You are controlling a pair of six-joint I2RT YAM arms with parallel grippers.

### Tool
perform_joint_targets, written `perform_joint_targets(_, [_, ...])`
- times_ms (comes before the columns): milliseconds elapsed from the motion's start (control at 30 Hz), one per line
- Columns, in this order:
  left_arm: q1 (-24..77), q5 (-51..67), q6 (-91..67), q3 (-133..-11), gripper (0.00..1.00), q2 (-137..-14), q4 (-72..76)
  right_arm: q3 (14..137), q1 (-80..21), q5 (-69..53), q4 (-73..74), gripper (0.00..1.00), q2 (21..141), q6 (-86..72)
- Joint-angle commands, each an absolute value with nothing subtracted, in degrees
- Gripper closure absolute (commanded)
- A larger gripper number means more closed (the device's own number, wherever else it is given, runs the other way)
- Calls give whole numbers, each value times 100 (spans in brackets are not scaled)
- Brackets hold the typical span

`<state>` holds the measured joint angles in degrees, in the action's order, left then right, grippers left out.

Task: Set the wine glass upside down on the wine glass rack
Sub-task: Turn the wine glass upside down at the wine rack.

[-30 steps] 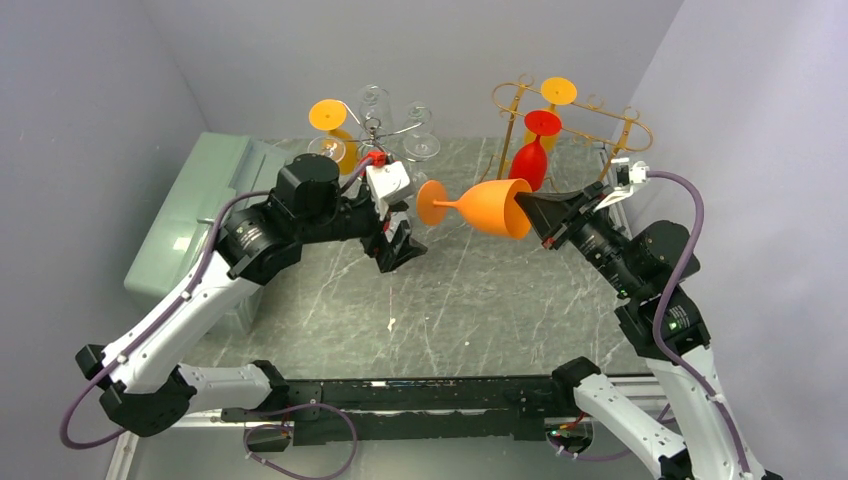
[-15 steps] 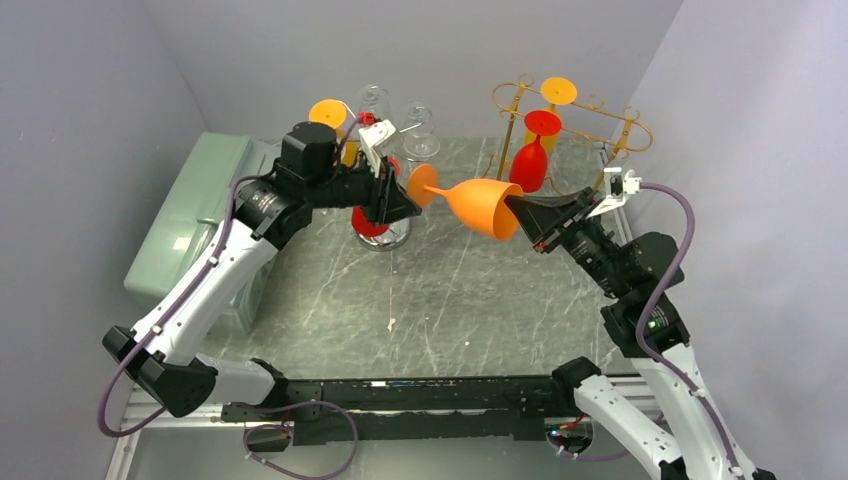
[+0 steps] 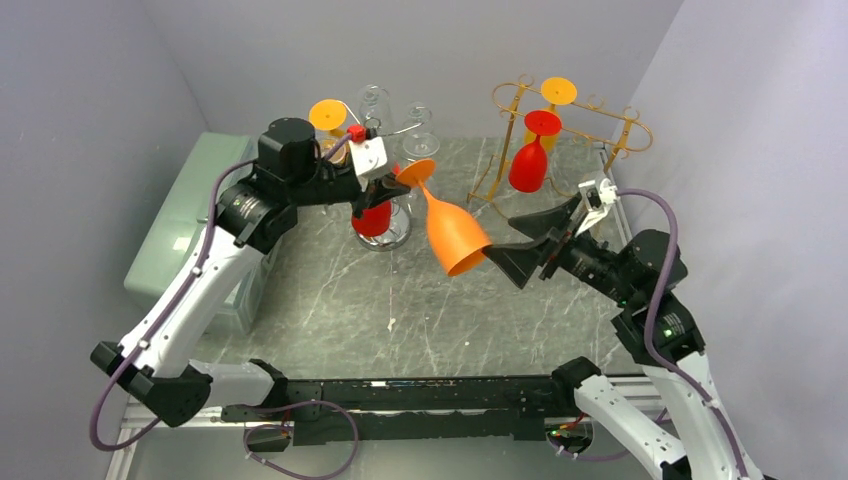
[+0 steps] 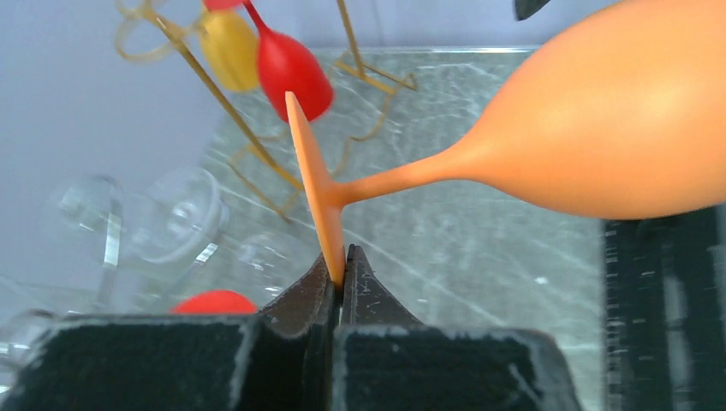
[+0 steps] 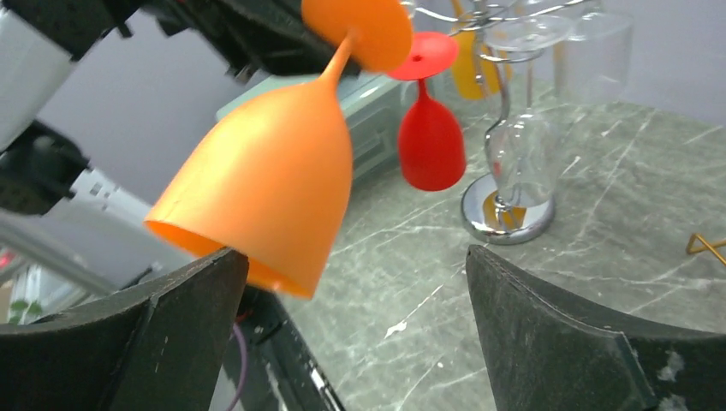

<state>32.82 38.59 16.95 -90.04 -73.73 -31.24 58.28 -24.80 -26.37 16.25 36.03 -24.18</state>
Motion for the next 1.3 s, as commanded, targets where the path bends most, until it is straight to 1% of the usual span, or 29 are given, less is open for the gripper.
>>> perform_joint_targets(0, [3322,3990,4020,-8962,100,-6796,-2568,6775,-2470,-3464,2941,0,3372,-1764])
perform_joint_targets(100, [3322,4308,5308,-8567,100,-6493,-2344,6902,-2470,-3904,2972,0,3460,-1829])
perform_joint_targets(200, [3361,4464,6326,-8143,100,-6230,-2079,6709,-2470,-4183,2538,0,3768,-2172])
perform_joint_targets(300, [3421,4475,6814,-7882,100,-6062,-1713,6490,-2474,-4249,1961,0,4264,-2696])
perform_joint_targets(400, [3515,4429,7352,-7874,100,-6046,-1830,6033,-2535,-4275,818,0,4534,-3201])
perform_joint_targets(467, [3555,4413,7664,-7883,100,-6059,-1906,5851,-2703,-4213,346,0,4620,-3281])
perform_joint_targets(500, [3578,4421,7782,-7896,100,-6083,-1953,5844,-2850,-4072,345,0,4668,-3158])
perform_joint_targets(600, [3705,4360,7879,-7942,100,-6144,-1881,5928,-3279,-3559,566,0,4851,-2717])
perform_joint_targets(767, [3839,4214,8118,-8077,100,-6349,-1921,5567,-3926,-3341,-186,0,5068,-2589])
perform_joint_targets(933, [3891,4154,8195,-8077,100,-6433,-1820,5448,-4636,-2832,-272,0,5343,-2081])
perform_joint_targets(1167, [3915,3990,8126,-8255,100,-6493,-1734,4997,-5005,-1712,-111,0,5283,-1823])
perform_joint_targets(1267, [3917,3965,8159,-8303,100,-6493,-1803,4721,-5027,-1322,-306,5,5011,-1813])
